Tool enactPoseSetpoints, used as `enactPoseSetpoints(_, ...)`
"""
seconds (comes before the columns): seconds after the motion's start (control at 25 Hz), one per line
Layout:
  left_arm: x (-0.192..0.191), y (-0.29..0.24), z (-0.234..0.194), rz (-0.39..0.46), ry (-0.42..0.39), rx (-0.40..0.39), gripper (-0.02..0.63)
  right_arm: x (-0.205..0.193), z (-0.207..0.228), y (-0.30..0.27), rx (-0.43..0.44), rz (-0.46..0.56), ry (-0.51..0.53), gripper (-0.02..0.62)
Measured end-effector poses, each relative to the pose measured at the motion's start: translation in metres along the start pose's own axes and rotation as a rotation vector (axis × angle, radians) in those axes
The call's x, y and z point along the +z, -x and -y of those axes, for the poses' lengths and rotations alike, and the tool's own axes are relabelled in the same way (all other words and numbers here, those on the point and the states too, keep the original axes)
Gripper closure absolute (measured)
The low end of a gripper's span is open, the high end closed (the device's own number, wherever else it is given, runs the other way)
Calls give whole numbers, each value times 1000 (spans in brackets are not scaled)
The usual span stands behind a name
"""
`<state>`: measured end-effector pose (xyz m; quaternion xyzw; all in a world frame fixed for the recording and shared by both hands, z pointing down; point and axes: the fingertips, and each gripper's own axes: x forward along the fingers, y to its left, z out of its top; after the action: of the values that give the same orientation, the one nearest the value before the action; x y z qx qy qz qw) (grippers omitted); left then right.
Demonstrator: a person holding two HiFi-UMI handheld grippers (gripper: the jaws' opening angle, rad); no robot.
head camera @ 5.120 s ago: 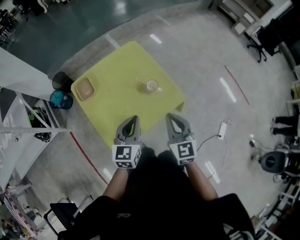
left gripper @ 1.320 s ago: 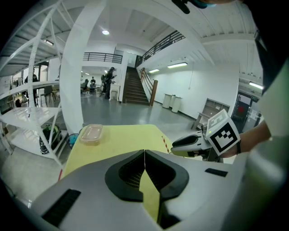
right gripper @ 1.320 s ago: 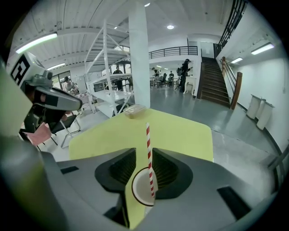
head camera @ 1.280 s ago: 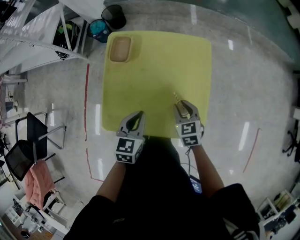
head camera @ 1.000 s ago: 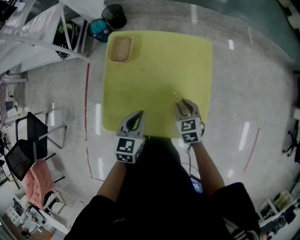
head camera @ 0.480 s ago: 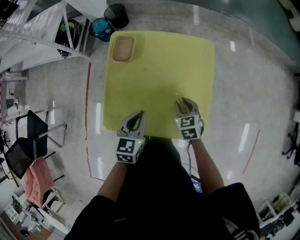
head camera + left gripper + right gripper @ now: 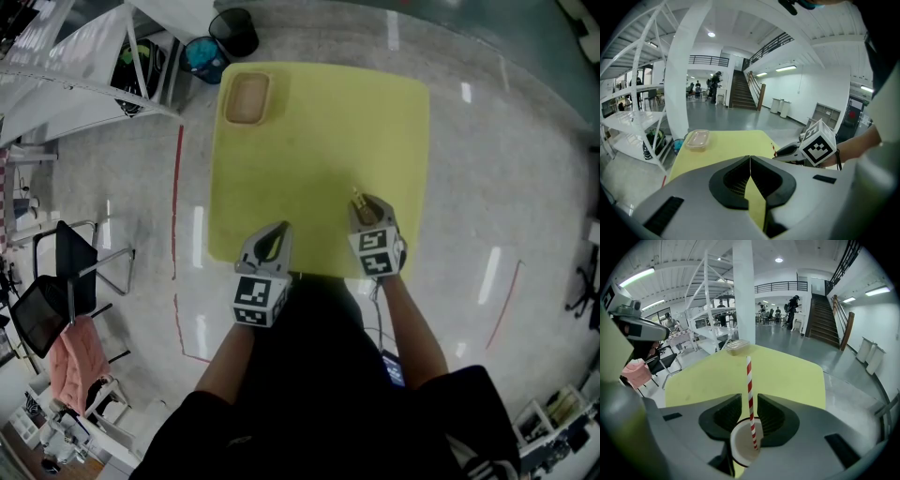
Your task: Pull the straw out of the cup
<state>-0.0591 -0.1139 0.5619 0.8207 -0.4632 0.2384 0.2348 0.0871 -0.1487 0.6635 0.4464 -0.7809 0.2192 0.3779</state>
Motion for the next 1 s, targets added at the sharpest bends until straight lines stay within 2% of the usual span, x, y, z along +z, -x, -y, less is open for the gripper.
enactPoseSetpoints(1.0,3,-6,5,-9,-12,-12,561,1,3,0,-7,9,11,544)
